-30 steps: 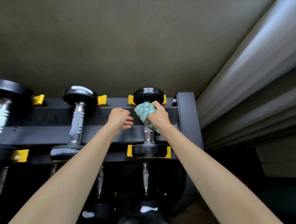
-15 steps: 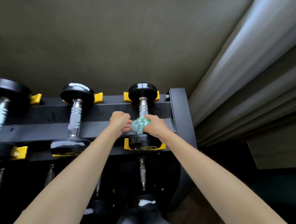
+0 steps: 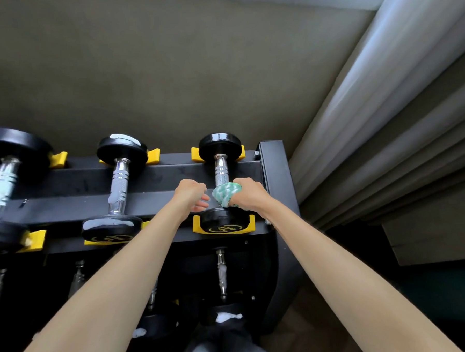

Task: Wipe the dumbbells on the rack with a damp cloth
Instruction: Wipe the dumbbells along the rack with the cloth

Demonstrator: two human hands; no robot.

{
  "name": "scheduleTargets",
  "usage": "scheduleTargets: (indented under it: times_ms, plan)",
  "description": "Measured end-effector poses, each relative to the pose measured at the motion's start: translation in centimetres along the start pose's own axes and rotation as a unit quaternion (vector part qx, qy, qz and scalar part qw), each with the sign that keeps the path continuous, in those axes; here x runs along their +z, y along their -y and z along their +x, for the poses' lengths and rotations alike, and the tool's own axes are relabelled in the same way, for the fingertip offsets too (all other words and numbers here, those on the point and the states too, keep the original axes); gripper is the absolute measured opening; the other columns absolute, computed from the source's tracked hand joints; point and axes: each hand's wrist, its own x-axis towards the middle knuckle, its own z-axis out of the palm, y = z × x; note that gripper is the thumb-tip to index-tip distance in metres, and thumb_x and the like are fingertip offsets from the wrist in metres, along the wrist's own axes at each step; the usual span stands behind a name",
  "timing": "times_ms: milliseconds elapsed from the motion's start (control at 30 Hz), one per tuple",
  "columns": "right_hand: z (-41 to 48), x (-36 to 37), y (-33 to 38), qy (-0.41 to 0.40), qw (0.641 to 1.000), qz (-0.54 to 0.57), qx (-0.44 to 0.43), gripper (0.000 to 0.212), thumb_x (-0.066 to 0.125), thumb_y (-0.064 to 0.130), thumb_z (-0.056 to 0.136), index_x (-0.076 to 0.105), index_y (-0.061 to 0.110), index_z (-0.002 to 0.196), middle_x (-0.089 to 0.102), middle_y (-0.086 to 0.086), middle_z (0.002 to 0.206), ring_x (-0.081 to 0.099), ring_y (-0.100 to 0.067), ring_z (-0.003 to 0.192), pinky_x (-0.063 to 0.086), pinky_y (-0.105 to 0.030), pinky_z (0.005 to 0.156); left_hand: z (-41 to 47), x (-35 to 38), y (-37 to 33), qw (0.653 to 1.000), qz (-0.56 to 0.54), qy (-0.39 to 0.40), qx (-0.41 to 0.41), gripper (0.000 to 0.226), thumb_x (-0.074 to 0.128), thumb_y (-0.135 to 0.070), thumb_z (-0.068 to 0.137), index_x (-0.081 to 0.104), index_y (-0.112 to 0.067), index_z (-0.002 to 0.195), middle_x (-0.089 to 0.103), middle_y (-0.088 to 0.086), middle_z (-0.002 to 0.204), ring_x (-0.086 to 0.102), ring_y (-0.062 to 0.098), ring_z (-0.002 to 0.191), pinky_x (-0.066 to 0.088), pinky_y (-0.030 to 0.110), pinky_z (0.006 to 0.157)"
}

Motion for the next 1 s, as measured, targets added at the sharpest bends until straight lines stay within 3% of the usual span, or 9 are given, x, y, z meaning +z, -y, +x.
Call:
scheduleTargets:
  times_ms: [233,433,533,633,733,833,900,1000]
  plan:
    - [-0.7,-0.4,0.3,0.026,0.997,0.071,0.016,0.032,0.061,0.012,0.084,0.054,0.011,0.116,0.056,-0.004,0.099,0.055,-0.017,0.09,0.046,-0.026,0.073,-0.9,-1.6,-0.8,1.0,-0.018,-0.013,0.007,0.025,0.045,-0.011,0.096,0.055,0.001,0.114,0.062,0.015,0.094,0.057,0.018,0.063,0.045,0.024,0.052]
    - [-1.1,-0.5,0.9,0.025,0.994,0.107,0.006,0.021,0.058,0.01,0.083,0.057,0.015,0.104,0.059,-0.006,0.098,0.057,-0.018,0.088,0.048,-0.029,0.075,-1.4,-2.5,-0.8,0.999,-0.033,-0.022,-0.001,0.025,0.043,-0.012,0.096,0.055,0.0,0.115,0.063,0.015,0.096,0.058,0.018,0.064,0.047,0.024,0.054]
    - [-1.5,0.2,1.4,0.007,0.998,0.048,-0.044,0.026,0.06,0.01,0.079,0.059,0.014,0.104,0.063,-0.007,0.098,0.06,-0.023,0.092,0.05,-0.035,0.08,-1.6,-2.7,-0.5,0.999,-0.039,-0.028,-0.006,0.025,0.043,-0.012,0.096,0.055,0.001,0.115,0.063,0.015,0.094,0.058,0.018,0.064,0.046,0.024,0.055]
    - [-2.4,1.7,1.6,-0.033,0.989,-0.069,-0.123,0.032,0.058,0.005,0.076,0.057,0.01,0.107,0.061,-0.009,0.102,0.057,-0.027,0.094,0.044,-0.034,0.075,-1.8,-2.7,-0.4,0.998,-0.046,-0.03,-0.006,0.026,0.044,-0.01,0.095,0.056,0.003,0.115,0.061,0.015,0.092,0.057,0.019,0.064,0.046,0.025,0.054]
    - [-3.5,3.2,1.1,-0.068,0.955,-0.176,-0.229,0.034,0.062,0.0,0.073,0.057,0.007,0.106,0.056,-0.01,0.105,0.05,-0.028,0.097,0.038,-0.034,0.079,-2.2,-2.7,-0.3,0.998,-0.054,-0.025,-0.008,0.026,0.043,-0.008,0.094,0.055,0.003,0.114,0.062,0.014,0.084,0.057,0.02,0.065,0.047,0.026,0.056]
    - [-4.2,5.3,-1.1,-0.163,0.896,-0.229,-0.343,0.04,0.071,-0.008,0.052,0.053,0.009,0.084,0.059,-0.009,0.087,0.055,-0.03,0.076,0.039,-0.031,0.069,-2.9,-2.5,-0.4,0.998,-0.059,-0.019,-0.006,0.023,0.041,-0.008,0.095,0.055,0.002,0.111,0.06,0.011,0.075,0.058,0.02,0.063,0.046,0.026,0.054]
    - [-4.5,5.9,-2.9,-0.206,0.868,-0.242,-0.382,0.045,0.069,-0.01,0.05,0.046,0.014,0.081,0.061,-0.006,0.083,0.057,-0.027,0.071,0.04,-0.03,0.069,-3.3,-2.5,-0.5,0.998,-0.056,-0.019,-0.001,0.02,0.041,-0.009,0.095,0.054,0.0,0.108,0.061,0.011,0.077,0.058,0.019,0.062,0.046,0.025,0.054]
    - [-5.1,6.0,-4.3,-0.244,0.83,-0.268,-0.424,0.034,0.077,-0.008,0.051,0.06,0.01,0.076,0.064,-0.008,0.085,0.061,-0.027,0.073,0.044,-0.031,0.073,-3.8,-2.6,-0.5,0.998,-0.054,-0.025,0.006,0.019,0.041,-0.009,0.095,0.054,-0.001,0.106,0.064,0.015,0.091,0.059,0.018,0.063,0.045,0.024,0.054]
